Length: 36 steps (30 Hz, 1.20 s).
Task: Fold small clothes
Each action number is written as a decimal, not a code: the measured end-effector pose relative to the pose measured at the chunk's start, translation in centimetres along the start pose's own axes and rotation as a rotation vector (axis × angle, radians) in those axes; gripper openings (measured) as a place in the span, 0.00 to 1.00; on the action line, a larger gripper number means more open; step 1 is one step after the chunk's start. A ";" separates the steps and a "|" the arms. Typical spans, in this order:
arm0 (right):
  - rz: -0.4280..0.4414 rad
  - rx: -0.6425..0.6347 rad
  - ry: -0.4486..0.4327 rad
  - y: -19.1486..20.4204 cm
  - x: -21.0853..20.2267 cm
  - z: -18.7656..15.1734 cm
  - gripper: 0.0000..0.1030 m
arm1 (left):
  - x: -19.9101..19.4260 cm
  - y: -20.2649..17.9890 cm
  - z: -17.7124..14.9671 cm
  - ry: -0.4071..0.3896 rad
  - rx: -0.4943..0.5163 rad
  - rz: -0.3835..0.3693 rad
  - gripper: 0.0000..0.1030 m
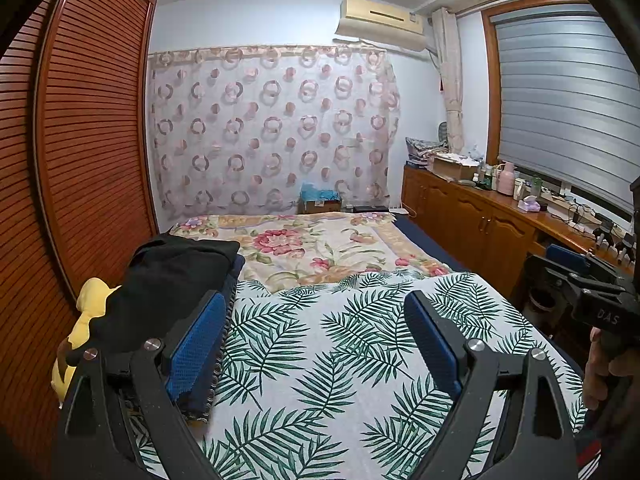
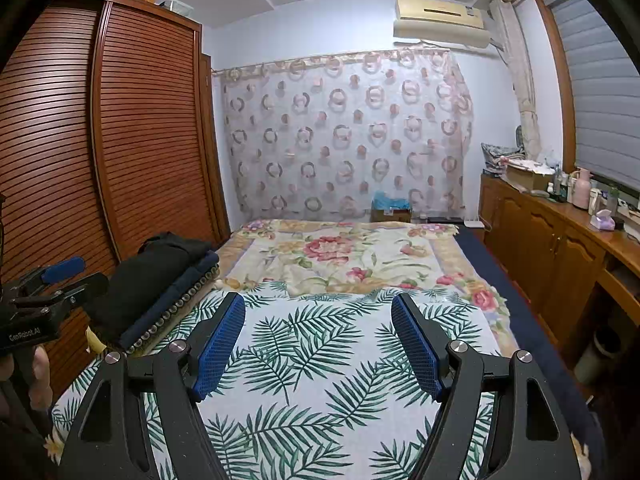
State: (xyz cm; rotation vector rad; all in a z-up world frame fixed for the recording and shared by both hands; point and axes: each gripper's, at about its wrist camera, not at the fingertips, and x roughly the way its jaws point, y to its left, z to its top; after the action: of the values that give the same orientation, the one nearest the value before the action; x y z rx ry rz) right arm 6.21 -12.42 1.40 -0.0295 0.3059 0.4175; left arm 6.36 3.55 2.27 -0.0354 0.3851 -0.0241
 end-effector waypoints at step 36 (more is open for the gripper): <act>0.011 0.001 0.014 -2.5 -2.9 0.4 0.75 | 0.0 0.6 0.2 -0.008 -0.010 0.006 0.89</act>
State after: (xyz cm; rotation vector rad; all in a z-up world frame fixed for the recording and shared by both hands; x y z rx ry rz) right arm 4.85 -15.86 2.55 -0.0300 0.3205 0.4285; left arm 6.47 4.18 2.41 -0.0442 0.3769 -0.0163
